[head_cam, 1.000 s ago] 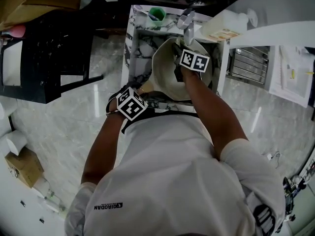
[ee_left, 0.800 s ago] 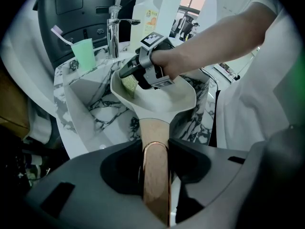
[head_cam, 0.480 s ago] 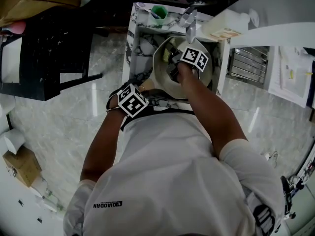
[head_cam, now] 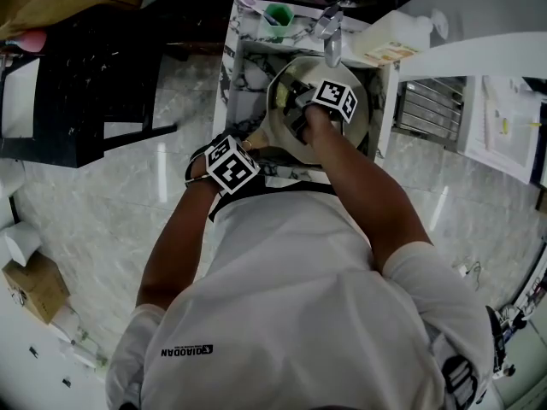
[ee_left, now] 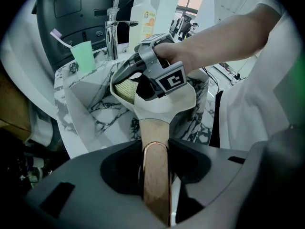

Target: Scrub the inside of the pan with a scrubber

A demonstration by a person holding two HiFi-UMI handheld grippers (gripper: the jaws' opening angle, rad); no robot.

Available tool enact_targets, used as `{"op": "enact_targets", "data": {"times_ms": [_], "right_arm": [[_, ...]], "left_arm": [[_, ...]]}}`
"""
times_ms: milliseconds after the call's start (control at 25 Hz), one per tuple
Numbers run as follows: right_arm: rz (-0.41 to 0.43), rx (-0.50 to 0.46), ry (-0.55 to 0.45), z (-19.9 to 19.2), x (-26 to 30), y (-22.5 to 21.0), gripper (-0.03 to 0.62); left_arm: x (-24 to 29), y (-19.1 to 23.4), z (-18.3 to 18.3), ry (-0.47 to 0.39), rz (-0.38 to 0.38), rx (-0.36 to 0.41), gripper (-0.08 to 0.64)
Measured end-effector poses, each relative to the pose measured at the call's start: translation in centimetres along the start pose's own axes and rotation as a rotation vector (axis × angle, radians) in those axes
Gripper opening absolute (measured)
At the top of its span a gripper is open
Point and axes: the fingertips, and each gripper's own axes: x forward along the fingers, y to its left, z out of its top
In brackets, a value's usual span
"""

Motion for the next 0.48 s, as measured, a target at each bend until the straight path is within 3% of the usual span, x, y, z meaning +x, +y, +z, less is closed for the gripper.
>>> {"op": "enact_targets", "data": {"times_ms": [480], "right_arm": [[0.040, 0.019, 0.166, -4.2, -1.2, 1.0, 0.092]], "left_arm": [[0.0, 0.1, -0.1, 0.000, 0.007, 0.006, 0.173]]}}
